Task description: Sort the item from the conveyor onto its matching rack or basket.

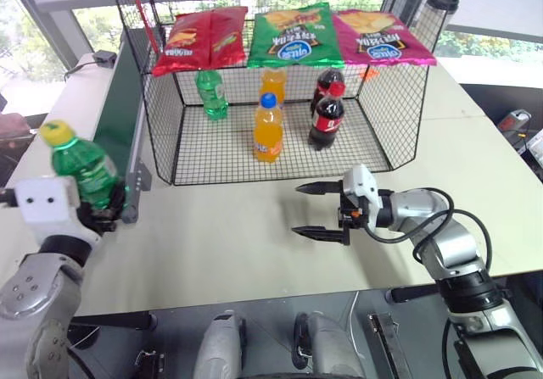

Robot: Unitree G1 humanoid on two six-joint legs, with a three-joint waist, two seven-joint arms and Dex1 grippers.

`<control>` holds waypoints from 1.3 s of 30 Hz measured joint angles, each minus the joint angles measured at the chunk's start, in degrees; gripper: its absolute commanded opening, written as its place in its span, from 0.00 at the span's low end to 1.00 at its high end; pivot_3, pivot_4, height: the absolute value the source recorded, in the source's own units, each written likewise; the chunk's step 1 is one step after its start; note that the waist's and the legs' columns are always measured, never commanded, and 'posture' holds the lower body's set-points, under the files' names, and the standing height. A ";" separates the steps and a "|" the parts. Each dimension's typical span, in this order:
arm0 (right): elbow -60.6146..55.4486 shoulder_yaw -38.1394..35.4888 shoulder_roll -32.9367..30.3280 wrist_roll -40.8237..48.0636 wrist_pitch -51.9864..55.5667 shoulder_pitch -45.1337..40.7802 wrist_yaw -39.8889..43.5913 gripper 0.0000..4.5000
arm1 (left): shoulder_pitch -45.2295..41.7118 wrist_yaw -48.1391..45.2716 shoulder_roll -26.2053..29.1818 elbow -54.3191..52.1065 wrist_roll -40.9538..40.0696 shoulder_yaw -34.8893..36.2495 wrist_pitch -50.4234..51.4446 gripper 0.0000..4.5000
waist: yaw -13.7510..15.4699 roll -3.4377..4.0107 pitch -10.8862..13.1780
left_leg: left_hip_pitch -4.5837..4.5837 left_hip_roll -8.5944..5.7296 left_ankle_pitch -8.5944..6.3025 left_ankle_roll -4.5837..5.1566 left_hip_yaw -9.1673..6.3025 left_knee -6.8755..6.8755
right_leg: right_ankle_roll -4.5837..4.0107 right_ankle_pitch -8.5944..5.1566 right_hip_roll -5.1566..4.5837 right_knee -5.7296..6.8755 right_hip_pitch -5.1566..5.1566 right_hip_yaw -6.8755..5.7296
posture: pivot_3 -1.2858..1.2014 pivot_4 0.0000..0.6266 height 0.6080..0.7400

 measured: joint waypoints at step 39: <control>-4.52 -0.98 0.12 1.61 4.55 -1.71 -2.75 1.00 | -40.53 8.17 -16.10 60.96 24.86 -29.19 -25.86 0.99 | 0.00 -0.03 0.02 | -0.11 -0.02 0.03 -0.03 0.02 0.00 | 0.28 0.15 0.02 0.02 -0.04 -0.12 | 0.52 0.24 1.00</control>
